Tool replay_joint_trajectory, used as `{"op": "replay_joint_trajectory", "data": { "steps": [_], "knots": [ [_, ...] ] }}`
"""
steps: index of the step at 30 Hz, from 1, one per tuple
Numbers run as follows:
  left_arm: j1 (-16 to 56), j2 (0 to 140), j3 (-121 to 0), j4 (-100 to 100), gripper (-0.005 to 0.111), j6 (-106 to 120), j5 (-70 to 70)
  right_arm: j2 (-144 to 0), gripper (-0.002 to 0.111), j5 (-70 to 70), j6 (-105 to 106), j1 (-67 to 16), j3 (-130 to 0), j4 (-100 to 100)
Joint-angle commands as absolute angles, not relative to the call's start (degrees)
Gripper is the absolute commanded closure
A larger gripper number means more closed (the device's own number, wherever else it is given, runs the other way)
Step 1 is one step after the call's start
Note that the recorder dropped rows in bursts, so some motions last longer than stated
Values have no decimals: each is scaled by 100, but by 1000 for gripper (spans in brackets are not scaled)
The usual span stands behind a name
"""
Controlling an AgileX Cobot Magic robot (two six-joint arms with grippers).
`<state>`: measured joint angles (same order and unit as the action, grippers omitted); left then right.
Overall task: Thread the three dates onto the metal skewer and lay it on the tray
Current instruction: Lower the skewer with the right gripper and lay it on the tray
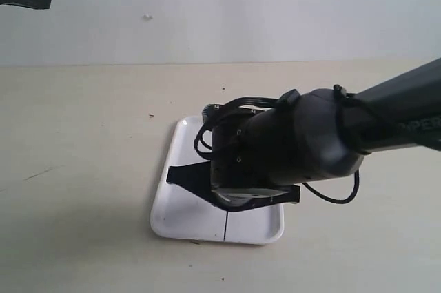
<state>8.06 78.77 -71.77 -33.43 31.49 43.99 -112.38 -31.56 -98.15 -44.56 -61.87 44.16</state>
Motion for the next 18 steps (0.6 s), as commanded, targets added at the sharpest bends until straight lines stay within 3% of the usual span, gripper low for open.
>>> {"op": "replay_joint_trajectory", "data": {
  "steps": [1,7,18],
  "knots": [
    [791,7841,-7174,-3425,107,3122,4280,-11392,108,-2954,-9750,-4468,-6232,4513],
    [791,7841,-7174,-3425,107,3122,4280,-11469,105,-2870,-9750,-4468,-6242,4525],
    [791,7841,-7174,-3425,107,3122,4256,-11469,76,-2857,-9750,-4468,-6242,4643]
  ]
}}
